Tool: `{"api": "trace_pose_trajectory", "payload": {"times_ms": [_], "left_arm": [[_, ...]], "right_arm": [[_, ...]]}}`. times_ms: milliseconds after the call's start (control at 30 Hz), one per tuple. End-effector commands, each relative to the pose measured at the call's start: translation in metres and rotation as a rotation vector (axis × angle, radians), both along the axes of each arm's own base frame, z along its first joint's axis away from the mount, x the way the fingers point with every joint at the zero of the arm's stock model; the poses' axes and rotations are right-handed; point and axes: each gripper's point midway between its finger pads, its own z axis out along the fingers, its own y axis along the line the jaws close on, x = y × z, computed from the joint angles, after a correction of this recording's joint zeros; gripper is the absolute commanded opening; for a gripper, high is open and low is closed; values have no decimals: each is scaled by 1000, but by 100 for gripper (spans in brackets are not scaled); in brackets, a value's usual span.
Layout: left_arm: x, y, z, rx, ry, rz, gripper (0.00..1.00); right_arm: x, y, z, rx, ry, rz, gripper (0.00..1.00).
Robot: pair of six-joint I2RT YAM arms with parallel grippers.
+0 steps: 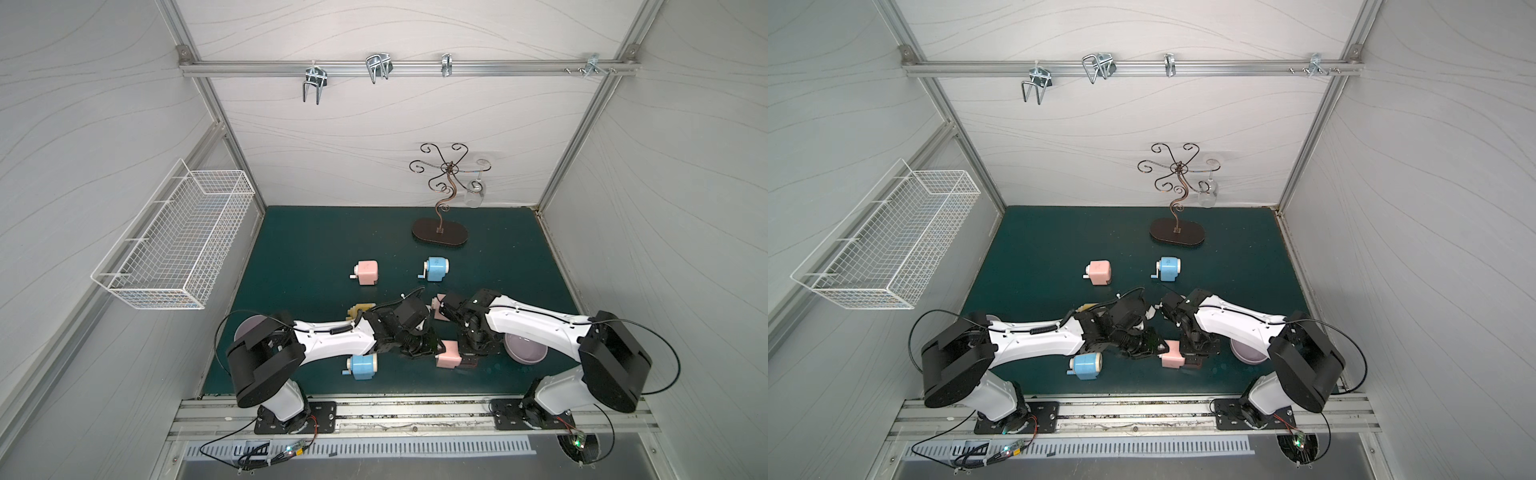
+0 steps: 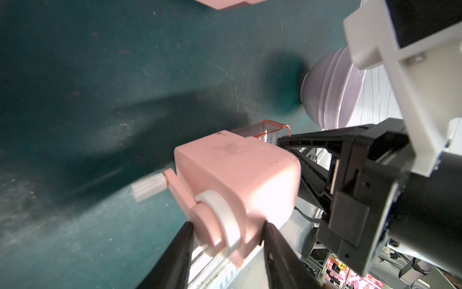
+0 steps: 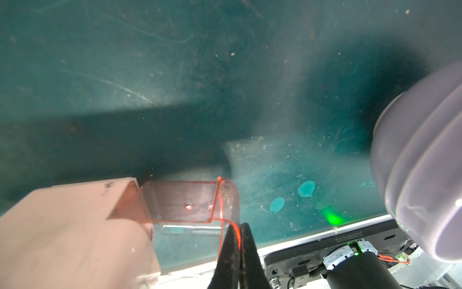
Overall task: Put the tray back into the pencil sharpener
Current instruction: Close the container of the pencil sharpener.
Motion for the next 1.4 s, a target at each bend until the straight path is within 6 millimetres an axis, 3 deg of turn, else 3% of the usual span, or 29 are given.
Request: {"api": "trace_pose_trajectory", "payload": {"times_ms": [0, 767, 1367], "left_arm": [[-2, -2, -8, 13, 25, 0, 48], [-2, -2, -13, 20, 33, 0, 47], [-3, -3, -14, 20, 36, -2, 47]], "right_arm": [[1, 7, 2, 23, -1, -3, 0], [-5, 22, -7, 132, 12, -5, 0], [-6, 23, -8, 187, 0, -13, 0]]}}
